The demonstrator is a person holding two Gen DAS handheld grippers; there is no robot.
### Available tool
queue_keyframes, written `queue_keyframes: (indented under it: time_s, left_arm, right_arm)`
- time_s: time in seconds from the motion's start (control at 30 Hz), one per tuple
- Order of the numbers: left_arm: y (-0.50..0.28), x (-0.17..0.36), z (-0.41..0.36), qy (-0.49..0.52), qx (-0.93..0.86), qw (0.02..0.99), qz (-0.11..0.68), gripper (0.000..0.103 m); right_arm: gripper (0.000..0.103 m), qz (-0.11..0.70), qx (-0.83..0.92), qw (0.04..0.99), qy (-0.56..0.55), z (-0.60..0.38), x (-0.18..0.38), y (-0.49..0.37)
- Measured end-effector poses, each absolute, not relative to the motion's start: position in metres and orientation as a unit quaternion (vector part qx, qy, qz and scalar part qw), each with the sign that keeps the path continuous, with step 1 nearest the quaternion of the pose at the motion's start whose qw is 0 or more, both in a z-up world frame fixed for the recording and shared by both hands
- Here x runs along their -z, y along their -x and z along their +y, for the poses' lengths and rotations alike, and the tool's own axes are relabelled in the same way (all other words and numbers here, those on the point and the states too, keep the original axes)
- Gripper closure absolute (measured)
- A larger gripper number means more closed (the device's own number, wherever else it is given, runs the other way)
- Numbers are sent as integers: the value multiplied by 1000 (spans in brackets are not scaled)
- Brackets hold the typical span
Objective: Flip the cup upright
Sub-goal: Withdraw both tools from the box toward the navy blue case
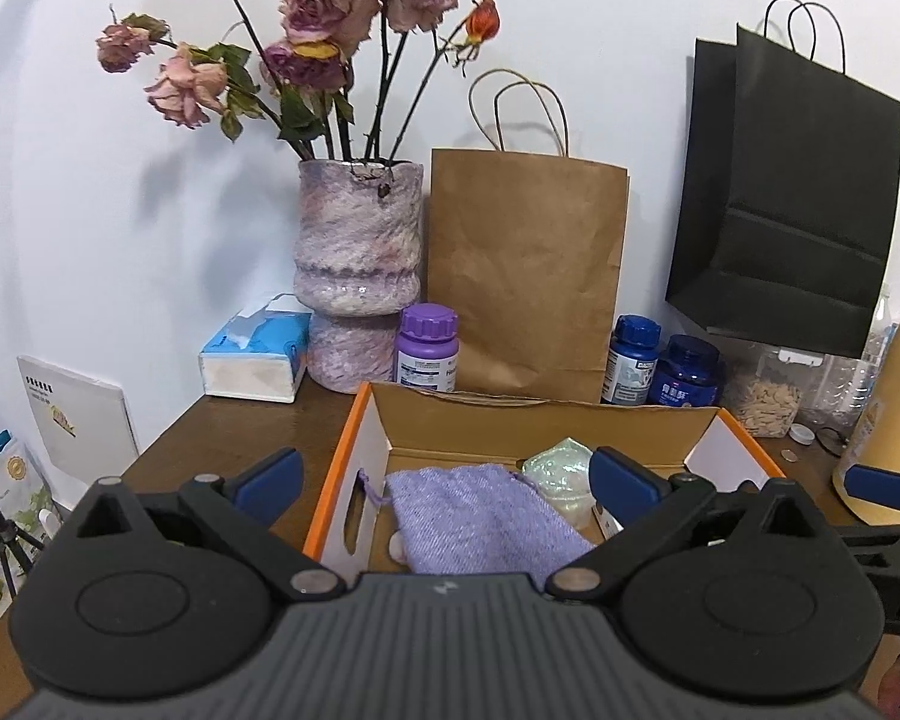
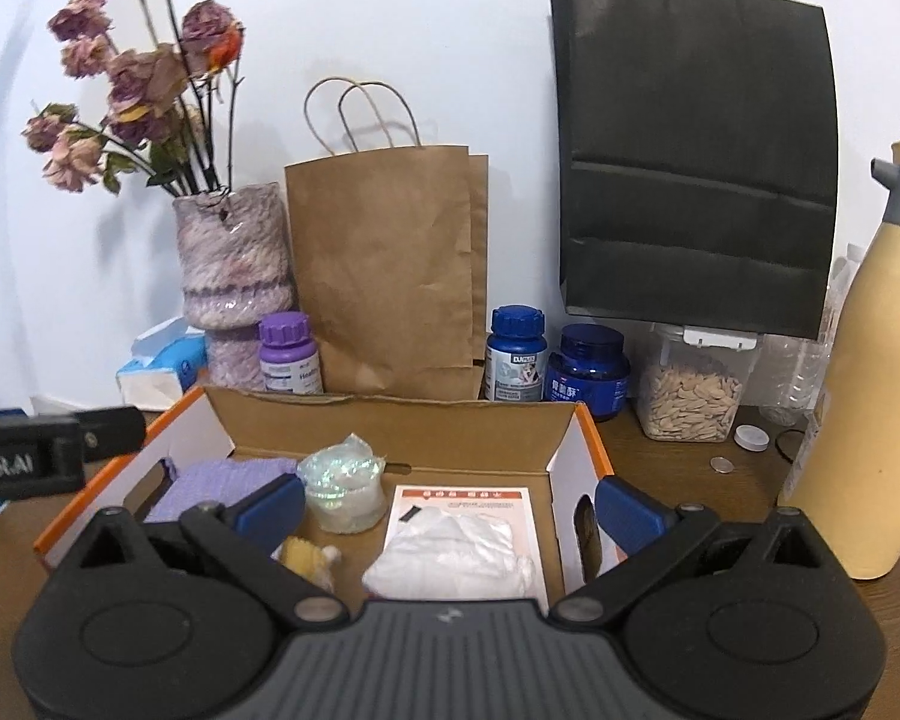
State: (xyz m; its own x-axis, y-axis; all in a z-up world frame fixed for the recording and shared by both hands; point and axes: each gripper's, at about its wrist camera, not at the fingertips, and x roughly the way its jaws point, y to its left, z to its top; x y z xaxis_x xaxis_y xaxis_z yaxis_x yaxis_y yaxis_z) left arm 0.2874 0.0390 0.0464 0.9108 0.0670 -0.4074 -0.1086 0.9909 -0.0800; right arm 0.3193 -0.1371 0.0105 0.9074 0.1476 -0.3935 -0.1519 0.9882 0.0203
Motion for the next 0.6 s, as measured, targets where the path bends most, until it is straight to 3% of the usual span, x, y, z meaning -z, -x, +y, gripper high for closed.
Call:
queue_keyframes:
  time_s: [0.6]
  left_arm:
    - [-213, -42, 30, 50, -35, 977, 205, 0]
  right_arm:
    - [0, 172, -98, 980, 1, -166, -12, -237]
